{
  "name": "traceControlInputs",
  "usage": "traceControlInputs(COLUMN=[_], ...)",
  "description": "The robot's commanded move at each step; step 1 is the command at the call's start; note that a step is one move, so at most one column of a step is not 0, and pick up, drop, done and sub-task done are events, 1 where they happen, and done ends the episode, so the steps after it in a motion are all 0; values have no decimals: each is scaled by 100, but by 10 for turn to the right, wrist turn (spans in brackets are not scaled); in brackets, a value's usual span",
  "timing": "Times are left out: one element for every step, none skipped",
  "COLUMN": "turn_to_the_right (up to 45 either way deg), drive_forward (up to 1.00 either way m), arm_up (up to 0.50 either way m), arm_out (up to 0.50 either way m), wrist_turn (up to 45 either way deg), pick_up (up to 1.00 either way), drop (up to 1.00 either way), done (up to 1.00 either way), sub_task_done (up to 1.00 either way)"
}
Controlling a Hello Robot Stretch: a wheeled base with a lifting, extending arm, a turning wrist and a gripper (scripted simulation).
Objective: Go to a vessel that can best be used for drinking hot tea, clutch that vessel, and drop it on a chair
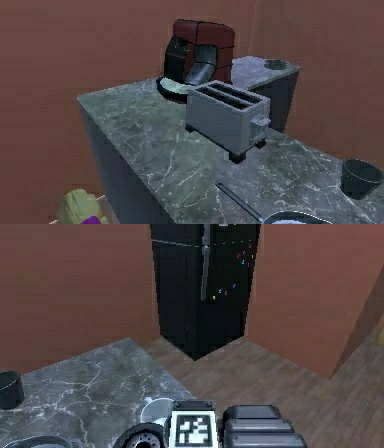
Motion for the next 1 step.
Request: traceControlInputs(turn_to_the_right=[0], drive_forward=[0], arm_up=[0], arm_out=[0], wrist_turn=[450], pick_up=[0], drop=[0], done=[0], sub_task_done=[0])
